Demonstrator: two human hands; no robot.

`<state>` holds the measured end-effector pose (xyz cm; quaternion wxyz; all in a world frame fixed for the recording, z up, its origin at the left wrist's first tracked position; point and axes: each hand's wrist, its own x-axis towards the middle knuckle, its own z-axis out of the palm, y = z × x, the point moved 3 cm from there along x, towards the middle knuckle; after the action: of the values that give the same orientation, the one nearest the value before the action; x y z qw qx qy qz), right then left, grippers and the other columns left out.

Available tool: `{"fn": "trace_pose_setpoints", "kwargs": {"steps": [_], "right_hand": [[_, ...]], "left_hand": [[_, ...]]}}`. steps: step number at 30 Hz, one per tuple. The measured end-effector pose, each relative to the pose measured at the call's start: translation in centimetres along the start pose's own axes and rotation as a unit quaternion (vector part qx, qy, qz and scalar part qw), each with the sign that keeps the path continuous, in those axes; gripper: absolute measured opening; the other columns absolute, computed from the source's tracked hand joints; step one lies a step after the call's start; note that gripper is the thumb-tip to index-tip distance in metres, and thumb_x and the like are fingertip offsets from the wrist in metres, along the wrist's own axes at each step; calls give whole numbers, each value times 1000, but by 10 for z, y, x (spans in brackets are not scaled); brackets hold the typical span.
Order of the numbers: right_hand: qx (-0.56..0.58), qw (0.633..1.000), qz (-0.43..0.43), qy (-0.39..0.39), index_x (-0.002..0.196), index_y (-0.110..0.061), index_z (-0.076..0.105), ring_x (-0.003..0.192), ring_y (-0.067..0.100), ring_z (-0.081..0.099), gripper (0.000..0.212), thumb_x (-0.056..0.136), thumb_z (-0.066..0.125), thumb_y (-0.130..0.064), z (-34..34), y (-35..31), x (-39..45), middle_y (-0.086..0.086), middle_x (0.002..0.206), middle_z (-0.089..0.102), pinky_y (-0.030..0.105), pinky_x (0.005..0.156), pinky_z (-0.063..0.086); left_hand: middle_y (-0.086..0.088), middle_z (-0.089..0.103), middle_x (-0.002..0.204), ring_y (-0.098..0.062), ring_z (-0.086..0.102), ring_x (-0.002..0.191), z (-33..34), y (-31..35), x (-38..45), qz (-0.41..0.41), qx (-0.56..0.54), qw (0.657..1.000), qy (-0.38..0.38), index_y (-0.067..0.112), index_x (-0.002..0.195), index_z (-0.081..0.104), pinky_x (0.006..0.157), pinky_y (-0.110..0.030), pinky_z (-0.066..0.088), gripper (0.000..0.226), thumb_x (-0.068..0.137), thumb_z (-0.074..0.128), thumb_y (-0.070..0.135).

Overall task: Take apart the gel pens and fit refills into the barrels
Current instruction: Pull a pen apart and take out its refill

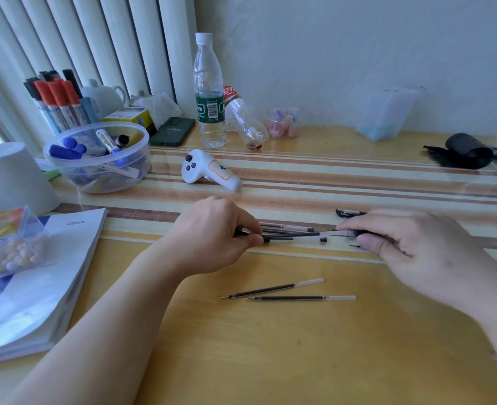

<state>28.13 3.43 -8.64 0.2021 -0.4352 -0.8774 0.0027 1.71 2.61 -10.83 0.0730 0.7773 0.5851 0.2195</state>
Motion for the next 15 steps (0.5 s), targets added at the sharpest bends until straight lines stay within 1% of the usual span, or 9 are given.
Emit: {"fn": "trace_pose_setpoints", "kwargs": {"steps": [1, 4, 8, 10, 11, 12, 13, 14, 15], "right_hand": [[18, 1000, -2, -2, 107, -44, 66, 77, 3, 62, 27, 90, 53, -29, 1, -1, 0, -33, 91, 66, 31, 57, 51], [41, 999, -13, -12, 108, -44, 66, 79, 2, 63, 27, 89, 50, -33, 2, -5, 0, -34, 92, 66, 32, 60, 53], [1, 999, -18, -34, 111, -47, 66, 76, 0, 60, 31, 89, 50, -33, 2, -7, 0, -39, 93, 62, 27, 57, 49], [-3, 999, -19, -37, 113, -49, 65, 76, 2, 61, 33, 89, 49, -33, 2, -8, 0, -37, 95, 64, 30, 56, 51], [-4, 999, -18, -35, 114, -49, 65, 74, 4, 62, 33, 90, 49, -33, 2, -8, 0, -34, 94, 65, 33, 56, 52], [-7, 999, -18, -31, 114, -49, 65, 73, 6, 62, 33, 90, 48, -33, 2, -8, 0, -32, 92, 66, 34, 54, 52], [-16, 999, -16, -28, 114, -48, 65, 72, 8, 63, 33, 91, 48, -33, 2, -8, 0, -31, 90, 67, 32, 52, 51], [-29, 999, -16, -24, 113, -47, 66, 68, 10, 62, 32, 91, 48, -32, 1, -8, -1, -29, 87, 67, 29, 49, 49], [-43, 999, -15, -21, 112, -46, 67, 63, 10, 60, 32, 90, 50, -30, -1, -9, -1, -28, 83, 66, 26, 46, 45]], "left_hand": [[10, 72, 69, -9, 59, 62, 0, -1, 0, -2, 6, 1000, 4, 36, 91, 76, 57, -27, 48, 11, 85, 67, 37], [11, 72, 69, -11, 55, 60, 0, -3, 0, -7, 21, 1000, 15, 36, 90, 76, 57, -27, 46, 11, 84, 68, 35], [11, 73, 74, -16, 60, 66, 0, -3, 1, -16, 33, 999, 17, 36, 93, 76, 60, -29, 50, 13, 84, 67, 34], [11, 74, 75, -16, 62, 68, 1, -3, 1, -17, 40, 999, 18, 37, 94, 76, 61, -29, 51, 14, 85, 66, 35], [12, 73, 73, -16, 62, 67, 2, -3, 1, -14, 45, 999, 18, 37, 95, 76, 60, -29, 51, 14, 85, 65, 36], [13, 69, 67, -16, 61, 65, 3, -2, 1, -11, 50, 999, 19, 37, 95, 75, 57, -27, 49, 14, 85, 65, 36], [15, 63, 59, -15, 58, 62, 3, -1, 1, -7, 54, 998, 22, 37, 94, 76, 54, -24, 45, 14, 85, 65, 37], [16, 59, 56, -14, 56, 60, 4, 0, 1, -3, 58, 998, 23, 37, 94, 76, 51, -23, 42, 14, 85, 64, 37], [16, 63, 60, -14, 57, 62, 5, 1, 1, 0, 63, 998, 19, 36, 94, 75, 52, -23, 42, 14, 86, 64, 37]]}}
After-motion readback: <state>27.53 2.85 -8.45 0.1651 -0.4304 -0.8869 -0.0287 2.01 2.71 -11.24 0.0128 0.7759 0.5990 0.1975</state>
